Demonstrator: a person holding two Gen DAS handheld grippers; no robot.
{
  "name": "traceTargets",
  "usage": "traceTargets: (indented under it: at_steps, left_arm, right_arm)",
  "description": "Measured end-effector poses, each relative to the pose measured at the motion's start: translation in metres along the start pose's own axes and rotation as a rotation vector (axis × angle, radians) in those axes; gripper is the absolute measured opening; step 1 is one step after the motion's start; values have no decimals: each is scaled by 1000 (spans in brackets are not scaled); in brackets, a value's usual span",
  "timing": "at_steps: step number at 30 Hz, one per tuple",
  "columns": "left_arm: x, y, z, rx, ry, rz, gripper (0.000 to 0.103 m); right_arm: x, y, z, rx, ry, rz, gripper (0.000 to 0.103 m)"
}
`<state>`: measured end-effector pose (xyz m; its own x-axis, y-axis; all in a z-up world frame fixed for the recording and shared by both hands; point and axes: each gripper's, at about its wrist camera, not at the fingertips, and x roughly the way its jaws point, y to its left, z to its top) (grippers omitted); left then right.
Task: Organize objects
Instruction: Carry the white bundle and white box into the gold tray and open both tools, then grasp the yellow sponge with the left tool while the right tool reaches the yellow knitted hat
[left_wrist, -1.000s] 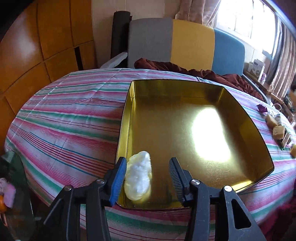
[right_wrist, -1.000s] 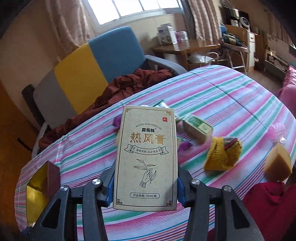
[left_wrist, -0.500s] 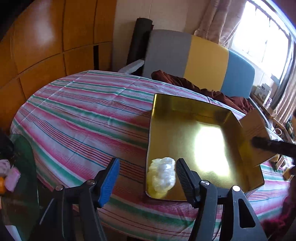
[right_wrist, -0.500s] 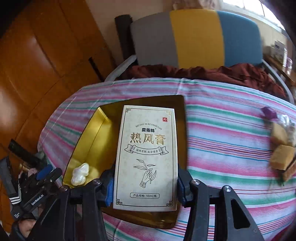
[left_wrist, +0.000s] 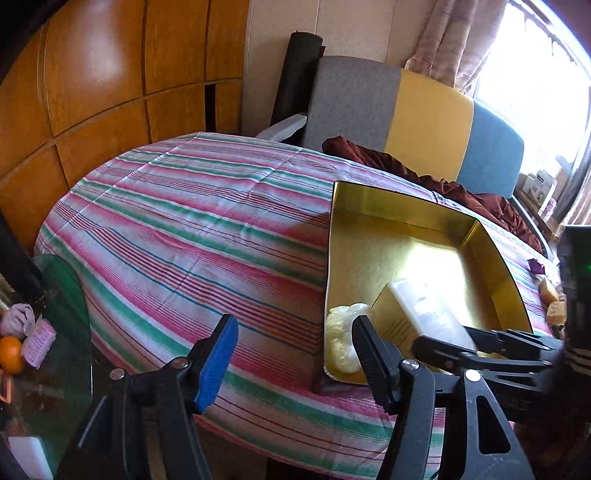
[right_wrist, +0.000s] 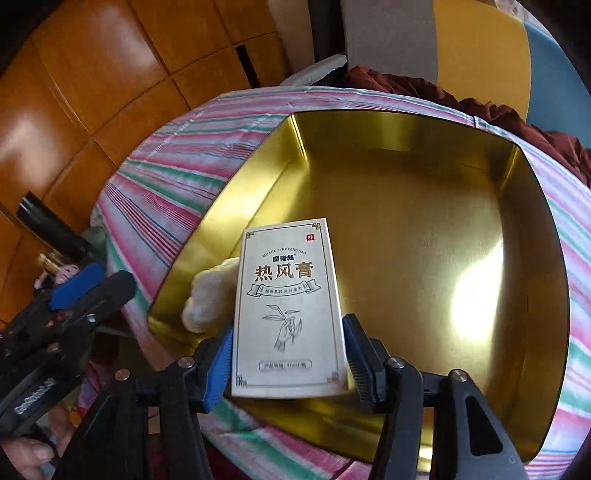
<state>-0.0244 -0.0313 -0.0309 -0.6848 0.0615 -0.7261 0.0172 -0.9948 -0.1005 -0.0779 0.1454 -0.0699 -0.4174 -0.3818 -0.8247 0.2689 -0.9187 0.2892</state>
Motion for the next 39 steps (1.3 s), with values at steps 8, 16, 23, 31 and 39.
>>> traceTargets:
  at_steps: [8,16,23,31,39]
  left_arm:
    - [-10,-39,14,58,-19,-44,65]
    - [-21,-103,22,157,-15,-174,69]
    - [-33,-154,18,266,-16,-248,69]
    - [-49,-196,9,368,-57,-288,78]
    - [-40,-217,-2,422,-21,-364,78]
  right_arm:
    - [-46,-34,-9,98,-131,-28,69]
    - [-103,-84,-31,232,-278,-203,73]
    - [-142,-108,-48,343,-374,-318,74]
    - [-159,-144,-53,394,-376,-359,74]
    - [-192,-213,-80,523,-378,-417,80]
